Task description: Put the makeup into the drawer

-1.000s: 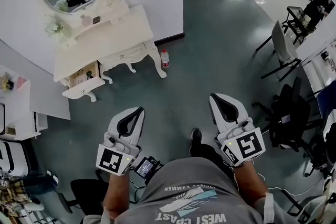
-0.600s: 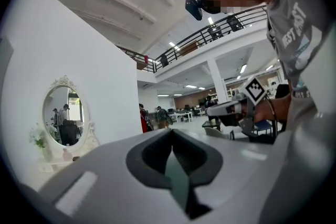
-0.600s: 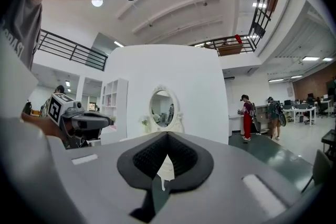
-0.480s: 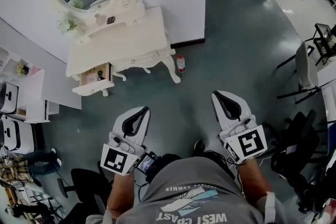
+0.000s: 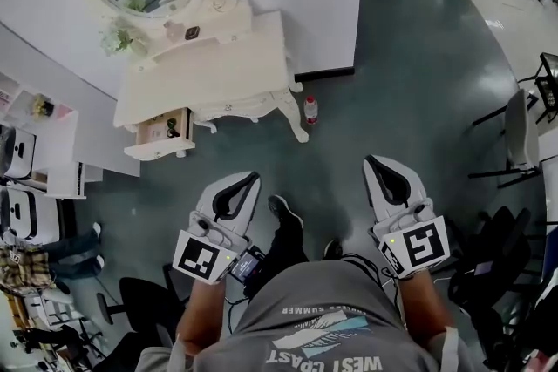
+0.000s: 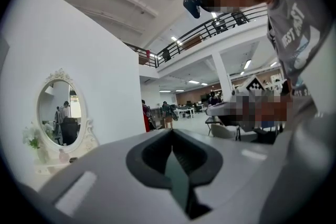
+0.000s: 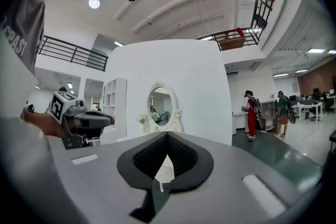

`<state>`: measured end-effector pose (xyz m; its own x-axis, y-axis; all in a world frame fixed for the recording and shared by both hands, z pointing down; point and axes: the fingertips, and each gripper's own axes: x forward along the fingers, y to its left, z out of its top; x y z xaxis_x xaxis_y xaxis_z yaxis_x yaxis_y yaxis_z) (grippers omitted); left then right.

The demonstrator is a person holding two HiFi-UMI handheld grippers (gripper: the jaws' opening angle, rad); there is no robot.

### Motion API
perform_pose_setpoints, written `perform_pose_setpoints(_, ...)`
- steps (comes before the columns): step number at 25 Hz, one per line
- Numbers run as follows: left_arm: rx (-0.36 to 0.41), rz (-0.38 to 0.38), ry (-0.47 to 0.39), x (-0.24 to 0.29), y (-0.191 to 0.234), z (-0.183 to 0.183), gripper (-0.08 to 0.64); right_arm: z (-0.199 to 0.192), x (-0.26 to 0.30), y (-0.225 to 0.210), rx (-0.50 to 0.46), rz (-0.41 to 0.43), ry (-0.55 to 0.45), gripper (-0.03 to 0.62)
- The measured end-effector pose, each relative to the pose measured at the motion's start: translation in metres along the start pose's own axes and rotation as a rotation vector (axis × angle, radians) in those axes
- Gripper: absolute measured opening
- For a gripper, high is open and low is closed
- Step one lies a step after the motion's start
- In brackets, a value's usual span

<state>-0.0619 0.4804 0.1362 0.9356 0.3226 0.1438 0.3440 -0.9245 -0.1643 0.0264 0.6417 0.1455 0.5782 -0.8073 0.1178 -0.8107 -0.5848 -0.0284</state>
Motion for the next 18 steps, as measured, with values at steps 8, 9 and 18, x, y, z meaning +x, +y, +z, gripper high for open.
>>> perform_pose_setpoints(8,-0.034,-0.077,-0.024,0.060,0.091,-0.011,0.002,0.008,0.083,-0.021,-0.008,-0.086,0.032,0.002)
perform_pose_setpoints(9,-0.037,-0.083,-0.033,0.066,0.105,-0.010,0.002,0.012,0.095,-0.022,-0.010,-0.094,0.034,0.002)
perform_pose_setpoints(18,-0.031,-0.099,-0.057,0.094,0.237,-0.017,0.002,0.045,0.222,-0.017,-0.023,-0.129,0.013,0.002)
